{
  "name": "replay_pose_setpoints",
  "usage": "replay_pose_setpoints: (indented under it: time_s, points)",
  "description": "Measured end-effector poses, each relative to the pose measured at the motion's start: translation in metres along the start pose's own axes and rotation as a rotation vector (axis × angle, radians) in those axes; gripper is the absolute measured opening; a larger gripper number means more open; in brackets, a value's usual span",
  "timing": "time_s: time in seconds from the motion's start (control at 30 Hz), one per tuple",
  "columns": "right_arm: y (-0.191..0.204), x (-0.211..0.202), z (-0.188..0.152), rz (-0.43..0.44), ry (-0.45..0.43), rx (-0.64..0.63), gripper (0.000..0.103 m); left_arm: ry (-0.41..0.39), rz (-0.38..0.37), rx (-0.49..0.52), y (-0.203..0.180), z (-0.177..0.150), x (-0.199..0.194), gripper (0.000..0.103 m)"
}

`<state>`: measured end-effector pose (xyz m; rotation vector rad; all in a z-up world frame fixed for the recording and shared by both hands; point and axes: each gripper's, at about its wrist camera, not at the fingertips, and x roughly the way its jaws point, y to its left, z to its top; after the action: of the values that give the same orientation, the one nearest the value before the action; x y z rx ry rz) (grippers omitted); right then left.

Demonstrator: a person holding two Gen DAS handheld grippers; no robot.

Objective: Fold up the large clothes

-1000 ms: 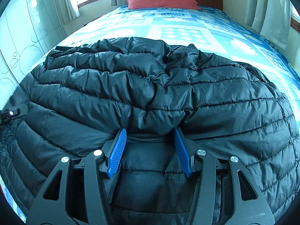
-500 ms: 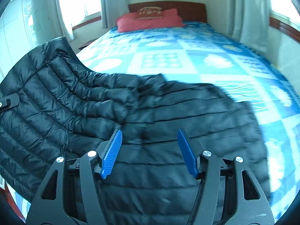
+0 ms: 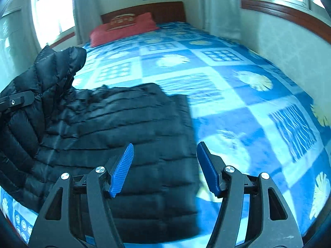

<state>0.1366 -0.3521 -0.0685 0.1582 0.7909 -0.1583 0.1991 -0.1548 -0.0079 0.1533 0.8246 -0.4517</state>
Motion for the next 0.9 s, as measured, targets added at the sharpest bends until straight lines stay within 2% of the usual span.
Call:
replay_pose_setpoints:
  time_s: [0.2,0.4,0.63,0.7,0.77,0.87,0.9]
  points:
    - [-0.039,0.007,-0.012,-0.054,0.037,0.029,0.063,0.036,-0.034,0.043,-0.049,0.0,0.031,0.013]
    - [-0.057,0.012,-0.024,-0.079,0.065,0.054,0.063,0.093,-0.086,0.052,-0.086,-0.011,0.062,0.013]
    - [-0.063,0.014,-0.029,-0.102,0.084,0.056,0.063,0.091,-0.051,0.081,-0.106,-0.02,0.063,0.015]
    - [-0.063,0.011,-0.029,-0.109,0.08,0.051,0.063,0.078,-0.049,0.083,-0.11,-0.019,0.055,0.019]
    - [-0.063,0.007,-0.029,-0.113,0.076,0.05,0.063,0.054,-0.056,0.082,-0.114,-0.018,0.043,0.027]
    - [-0.062,0.0,-0.029,-0.12,0.069,0.047,0.063,0.024,-0.095,0.073,-0.119,-0.016,0.026,0.041]
    - [-0.062,-0.002,-0.029,-0.122,0.068,0.046,0.063,0.017,-0.114,0.069,-0.121,-0.015,0.02,0.042]
